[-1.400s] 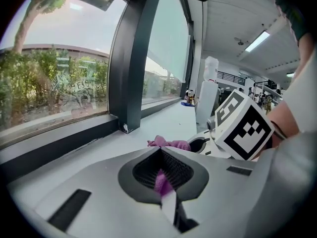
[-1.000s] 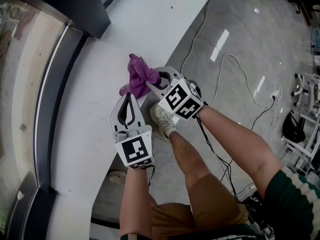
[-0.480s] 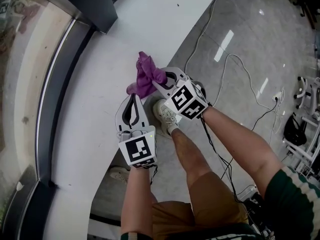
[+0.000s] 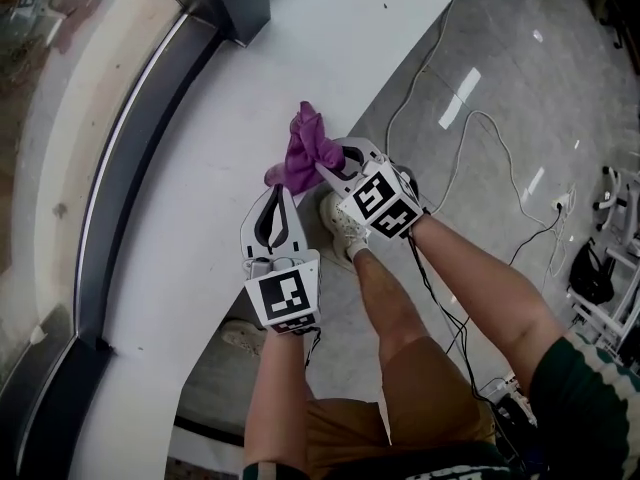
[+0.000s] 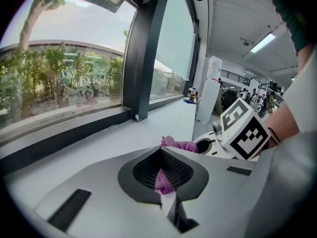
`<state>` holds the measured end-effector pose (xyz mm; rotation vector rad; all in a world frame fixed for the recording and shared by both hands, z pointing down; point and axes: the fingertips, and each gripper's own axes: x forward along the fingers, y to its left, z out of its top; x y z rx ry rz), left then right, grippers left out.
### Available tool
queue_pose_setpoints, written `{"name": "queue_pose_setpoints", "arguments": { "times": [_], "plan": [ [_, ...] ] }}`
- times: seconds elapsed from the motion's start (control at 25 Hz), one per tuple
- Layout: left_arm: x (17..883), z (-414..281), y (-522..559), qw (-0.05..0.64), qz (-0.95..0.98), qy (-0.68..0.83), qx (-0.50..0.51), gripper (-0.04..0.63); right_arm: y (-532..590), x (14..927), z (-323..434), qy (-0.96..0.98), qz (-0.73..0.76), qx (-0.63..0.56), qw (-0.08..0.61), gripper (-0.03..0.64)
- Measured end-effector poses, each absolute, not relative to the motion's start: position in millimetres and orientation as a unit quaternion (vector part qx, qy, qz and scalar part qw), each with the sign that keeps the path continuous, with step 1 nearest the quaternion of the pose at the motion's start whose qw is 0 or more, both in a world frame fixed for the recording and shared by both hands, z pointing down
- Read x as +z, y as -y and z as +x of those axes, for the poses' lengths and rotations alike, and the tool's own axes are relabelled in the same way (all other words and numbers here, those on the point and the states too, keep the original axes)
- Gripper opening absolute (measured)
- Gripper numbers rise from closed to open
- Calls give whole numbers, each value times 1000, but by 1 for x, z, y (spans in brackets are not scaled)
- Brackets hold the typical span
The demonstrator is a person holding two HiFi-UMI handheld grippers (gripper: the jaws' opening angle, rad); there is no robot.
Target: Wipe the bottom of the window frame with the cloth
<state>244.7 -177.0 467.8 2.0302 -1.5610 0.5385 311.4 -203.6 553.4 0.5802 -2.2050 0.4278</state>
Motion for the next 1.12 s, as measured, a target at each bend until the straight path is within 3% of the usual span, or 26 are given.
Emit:
{"name": "queue_pose_setpoints", "arguments": {
  "times": [1.12],
  "plan": [
    [457, 112, 73, 278, 697, 635, 184, 6, 92, 555, 200, 877, 165, 176, 416, 101]
  ]
}}
